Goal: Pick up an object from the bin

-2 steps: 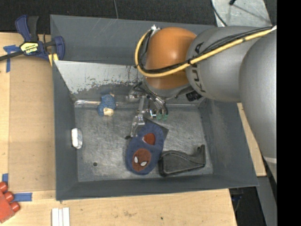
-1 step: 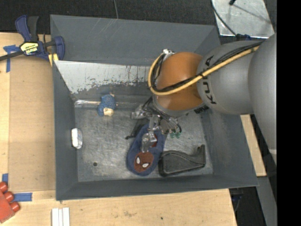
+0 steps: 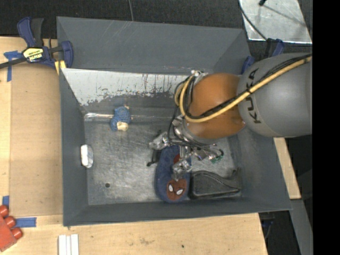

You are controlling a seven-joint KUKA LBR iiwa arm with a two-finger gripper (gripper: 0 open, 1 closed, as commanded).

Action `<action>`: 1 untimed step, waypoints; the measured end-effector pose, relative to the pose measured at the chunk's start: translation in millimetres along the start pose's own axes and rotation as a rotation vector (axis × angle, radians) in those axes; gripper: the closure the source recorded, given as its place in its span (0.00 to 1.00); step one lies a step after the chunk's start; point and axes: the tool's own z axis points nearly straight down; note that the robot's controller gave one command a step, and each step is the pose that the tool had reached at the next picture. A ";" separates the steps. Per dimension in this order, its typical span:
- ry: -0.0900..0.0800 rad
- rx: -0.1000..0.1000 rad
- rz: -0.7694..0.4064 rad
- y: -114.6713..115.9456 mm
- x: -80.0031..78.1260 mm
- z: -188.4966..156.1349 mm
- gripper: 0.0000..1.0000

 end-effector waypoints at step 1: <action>0.007 -0.003 0.000 0.9 0.9 -0.2 1.00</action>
Offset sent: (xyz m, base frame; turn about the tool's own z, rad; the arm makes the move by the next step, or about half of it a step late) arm 0.0000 0.0000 0.0000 0.0000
